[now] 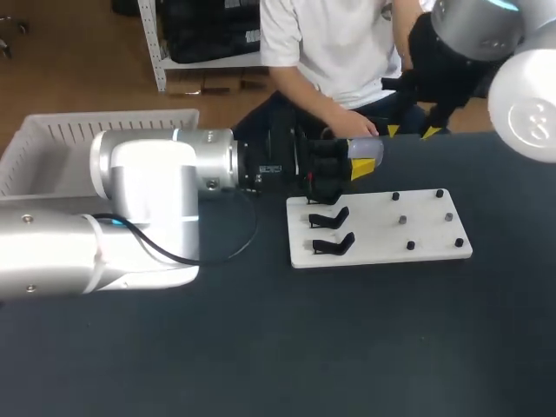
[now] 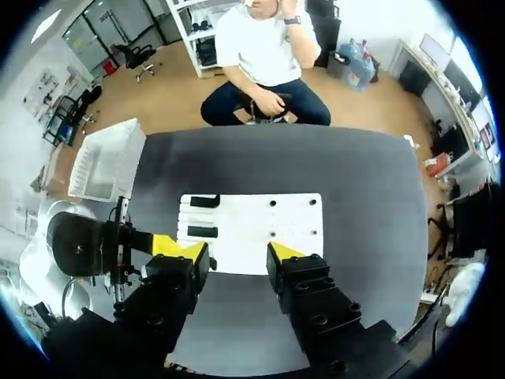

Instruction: Pick up each earbud case from the left stands, insert the matching earbuds, close the lid, and place the case in the box.

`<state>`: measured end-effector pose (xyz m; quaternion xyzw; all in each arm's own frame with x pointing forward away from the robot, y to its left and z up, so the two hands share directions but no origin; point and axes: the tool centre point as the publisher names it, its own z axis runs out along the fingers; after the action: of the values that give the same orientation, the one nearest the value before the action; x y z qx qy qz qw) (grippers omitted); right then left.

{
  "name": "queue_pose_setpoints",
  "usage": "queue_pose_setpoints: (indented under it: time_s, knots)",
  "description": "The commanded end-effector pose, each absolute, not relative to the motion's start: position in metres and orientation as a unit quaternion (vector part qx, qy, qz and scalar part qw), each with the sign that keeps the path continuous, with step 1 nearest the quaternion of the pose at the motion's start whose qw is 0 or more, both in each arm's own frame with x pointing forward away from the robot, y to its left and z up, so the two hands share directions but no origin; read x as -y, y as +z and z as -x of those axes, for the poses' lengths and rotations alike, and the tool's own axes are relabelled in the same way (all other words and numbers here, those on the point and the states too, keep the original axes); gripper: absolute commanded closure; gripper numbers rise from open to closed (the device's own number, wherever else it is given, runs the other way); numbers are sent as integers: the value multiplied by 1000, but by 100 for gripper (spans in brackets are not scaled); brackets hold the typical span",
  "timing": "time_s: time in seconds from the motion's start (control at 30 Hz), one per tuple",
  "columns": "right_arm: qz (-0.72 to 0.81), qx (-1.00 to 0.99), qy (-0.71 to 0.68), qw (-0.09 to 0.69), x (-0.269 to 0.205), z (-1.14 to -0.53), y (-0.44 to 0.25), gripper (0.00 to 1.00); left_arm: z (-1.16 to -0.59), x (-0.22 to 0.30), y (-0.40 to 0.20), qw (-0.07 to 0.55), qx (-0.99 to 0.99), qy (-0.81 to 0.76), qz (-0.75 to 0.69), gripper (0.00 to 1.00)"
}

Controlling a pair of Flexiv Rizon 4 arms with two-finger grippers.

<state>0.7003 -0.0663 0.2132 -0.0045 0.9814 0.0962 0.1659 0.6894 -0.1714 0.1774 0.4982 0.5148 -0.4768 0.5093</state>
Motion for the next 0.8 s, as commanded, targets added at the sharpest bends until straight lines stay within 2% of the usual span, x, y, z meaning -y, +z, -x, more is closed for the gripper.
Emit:
queue_pose_setpoints:
  time_s: [0.03, 0.13, 0.37, 0.67, 0.8]
  knots:
    - [-76, -954, 118, 264, 101, -661, 217, 0, -692, 137, 194, 536, -512, -463, -487, 100]
    - [-123, -947, 129, 268, 117, -644, 205, 0, -706, 98, 206, 558, -519, -436, -479, 100]
    - [-123, -947, 129, 268, 117, -644, 205, 0, -747, -14, 208, 592, -572, -364, -435, 100]
    - [-123, -947, 129, 268, 117, -644, 205, 0, -788, -128, 204, 592, -631, -298, -404, 100]
    - [-123, -947, 129, 268, 117, -644, 205, 0, -802, -161, 193, 587, -652, -280, -389, 100]
